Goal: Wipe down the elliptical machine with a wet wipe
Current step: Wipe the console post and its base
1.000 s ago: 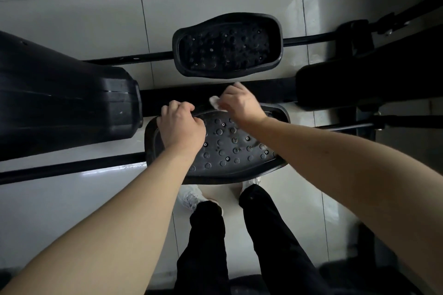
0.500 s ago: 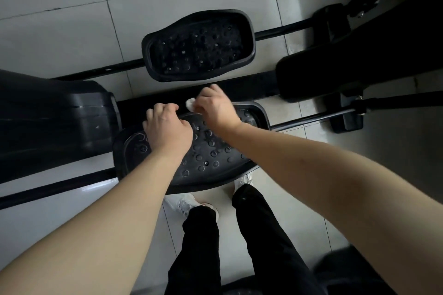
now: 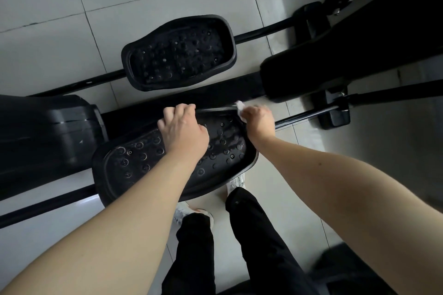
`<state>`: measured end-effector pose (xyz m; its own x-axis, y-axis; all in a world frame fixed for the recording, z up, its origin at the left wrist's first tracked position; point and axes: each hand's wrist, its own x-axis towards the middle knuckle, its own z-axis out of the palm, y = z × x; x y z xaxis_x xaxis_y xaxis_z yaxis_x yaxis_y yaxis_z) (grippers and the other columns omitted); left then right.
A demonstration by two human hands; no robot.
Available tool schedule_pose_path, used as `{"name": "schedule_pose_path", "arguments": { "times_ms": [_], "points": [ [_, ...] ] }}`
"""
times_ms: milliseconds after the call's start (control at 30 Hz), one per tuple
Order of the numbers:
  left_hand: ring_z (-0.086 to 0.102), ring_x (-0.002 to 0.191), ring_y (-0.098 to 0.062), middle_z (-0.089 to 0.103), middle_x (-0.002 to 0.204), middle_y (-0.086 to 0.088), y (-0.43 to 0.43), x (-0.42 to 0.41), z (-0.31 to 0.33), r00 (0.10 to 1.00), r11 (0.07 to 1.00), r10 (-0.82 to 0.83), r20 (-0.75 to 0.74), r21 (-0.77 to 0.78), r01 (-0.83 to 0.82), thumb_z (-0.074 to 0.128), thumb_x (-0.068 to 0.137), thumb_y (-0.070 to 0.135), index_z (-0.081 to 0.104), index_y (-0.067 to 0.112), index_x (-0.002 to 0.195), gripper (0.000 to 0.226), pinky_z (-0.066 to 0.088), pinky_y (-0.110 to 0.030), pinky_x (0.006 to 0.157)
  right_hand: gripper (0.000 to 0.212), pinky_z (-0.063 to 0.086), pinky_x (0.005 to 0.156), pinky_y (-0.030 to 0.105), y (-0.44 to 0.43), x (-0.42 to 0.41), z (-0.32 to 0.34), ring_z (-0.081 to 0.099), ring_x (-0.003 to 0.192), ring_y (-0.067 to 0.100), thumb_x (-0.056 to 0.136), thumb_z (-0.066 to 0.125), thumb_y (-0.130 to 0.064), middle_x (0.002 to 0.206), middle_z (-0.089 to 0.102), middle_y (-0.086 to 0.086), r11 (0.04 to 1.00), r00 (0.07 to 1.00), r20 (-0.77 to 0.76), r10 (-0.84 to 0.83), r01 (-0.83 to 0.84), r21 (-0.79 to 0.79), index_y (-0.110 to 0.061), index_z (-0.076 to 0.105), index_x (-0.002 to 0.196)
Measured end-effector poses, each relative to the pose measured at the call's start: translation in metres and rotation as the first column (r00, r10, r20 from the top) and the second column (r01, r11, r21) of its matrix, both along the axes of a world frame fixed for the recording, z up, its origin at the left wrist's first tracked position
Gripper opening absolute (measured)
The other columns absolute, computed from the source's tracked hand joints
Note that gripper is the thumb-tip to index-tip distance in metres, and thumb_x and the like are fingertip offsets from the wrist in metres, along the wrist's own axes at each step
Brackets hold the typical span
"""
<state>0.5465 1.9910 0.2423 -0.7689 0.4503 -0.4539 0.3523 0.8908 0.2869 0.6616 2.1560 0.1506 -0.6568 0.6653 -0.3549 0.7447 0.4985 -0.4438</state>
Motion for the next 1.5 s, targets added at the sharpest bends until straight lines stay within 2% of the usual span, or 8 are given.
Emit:
{"name": "schedule_pose_path", "arguments": {
  "times_ms": [133, 400, 633, 800, 933, 1033, 1233, 1500],
  "points": [
    [0.033, 0.134, -0.024, 0.050, 0.144, 0.004, 0.002, 0.001, -0.001, 1.000, 0.999, -0.014, 0.022, -0.029, 0.015, 0.055, 0.093, 0.022, 0.052, 0.020, 0.139, 0.047, 0.027, -0.042, 0.109, 0.023, 0.032, 0.069, 0.028, -0.012, 0.044, 0.006, 0.063, 0.092, 0.033, 0.102, 0.052, -0.015, 0.095, 0.067, 0.014, 0.986, 0.964, 0.255, -0.081, 0.116, -0.122, -0.007, 0.073, 0.097],
    [0.034, 0.135, -0.024, 0.049, 0.145, 0.004, -0.023, 0.008, 0.022, 0.998, 0.999, 0.017, 0.057, -0.050, -0.014, 0.055, 0.094, 0.024, 0.051, 0.021, 0.141, 0.047, 0.029, -0.043, 0.110, 0.028, 0.040, 0.060, 0.030, -0.052, 0.083, 0.050, 0.058, 0.069, 0.031, 0.099, 0.057, -0.017, 0.066, 0.056, 0.006, 0.934, 0.892, 0.404, -0.203, 0.300, -0.193, -0.015, 0.059, 0.071],
    [0.050, 0.118, -0.023, 0.068, 0.118, 0.008, -0.102, 0.016, 0.036, 0.955, 0.964, 0.235, 0.178, 0.081, -0.253, 0.054, 0.097, 0.025, 0.068, 0.026, 0.118, 0.025, 0.034, -0.039, 0.100, 0.015, 0.040, 0.062, 0.027, -0.113, 0.034, 0.115, 0.060, 0.069, 0.017, 0.090, 0.061, -0.019, 0.069, 0.064, -0.004, 0.927, 0.974, 0.212, -0.078, 0.149, -0.345, -0.021, 0.063, 0.075],
    [0.062, 0.099, -0.020, 0.073, 0.099, 0.005, -0.169, 0.017, 0.050, 0.847, 0.829, 0.458, 0.270, 0.213, -0.516, 0.057, 0.099, 0.034, 0.074, 0.023, 0.110, 0.023, 0.048, -0.040, 0.094, 0.011, 0.050, 0.060, 0.033, -0.185, -0.029, 0.151, 0.059, 0.062, 0.019, 0.083, 0.060, -0.016, 0.069, 0.067, 0.011, 0.804, 0.992, 0.112, 0.066, 0.014, -0.594, -0.012, 0.063, 0.073],
    [0.069, 0.096, -0.009, 0.074, 0.095, 0.013, -0.225, 0.018, 0.062, 0.603, 0.552, 0.592, 0.535, 0.275, -0.787, 0.052, 0.088, 0.065, 0.072, 0.034, 0.100, 0.039, 0.057, -0.041, 0.091, 0.013, 0.041, 0.057, 0.027, -0.236, -0.069, 0.163, 0.050, 0.058, 0.014, 0.085, 0.063, -0.013, 0.062, 0.060, 0.001, 0.800, 0.966, 0.051, 0.252, -0.179, -0.573, -0.009, 0.065, 0.073],
    [0.068, 0.097, -0.003, 0.074, 0.097, 0.014, -0.263, 0.019, 0.068, 0.571, 0.480, 0.593, 0.568, 0.320, -0.817, 0.051, 0.077, 0.079, 0.072, 0.034, 0.100, 0.054, 0.056, -0.037, 0.091, 0.019, 0.041, 0.055, 0.019, -0.268, -0.094, 0.167, 0.053, 0.056, 0.008, 0.088, 0.064, -0.013, 0.060, 0.063, -0.003, 0.794, 0.933, 0.033, 0.359, -0.287, -0.536, -0.020, 0.069, 0.070],
    [0.068, 0.081, -0.011, 0.073, 0.081, 0.010, -0.314, 0.029, 0.063, 0.517, 0.404, 0.648, 0.559, 0.323, -0.856, 0.071, 0.083, 0.048, 0.073, 0.024, 0.089, 0.025, 0.057, -0.039, 0.079, 0.020, 0.047, 0.045, 0.023, -0.316, -0.122, 0.172, 0.057, 0.039, 0.012, 0.097, 0.058, -0.019, 0.054, 0.067, 0.002, 0.768, 0.860, 0.113, 0.497, -0.376, -0.519, -0.011, 0.066, 0.081],
    [0.067, 0.078, -0.023, 0.071, 0.080, 0.000, -0.334, 0.024, 0.016, 0.329, 0.192, 0.799, 0.503, 0.305, -0.933, 0.066, 0.089, 0.028, 0.072, 0.012, 0.088, 0.017, 0.057, -0.041, 0.075, 0.011, 0.040, 0.046, 0.024, -0.361, -0.170, 0.137, 0.063, 0.064, 0.023, 0.090, 0.054, -0.013, 0.071, 0.066, 0.004, 0.764, 0.756, 0.152, 0.636, -0.591, -0.258, -0.010, 0.063, 0.085]
  ]
}}
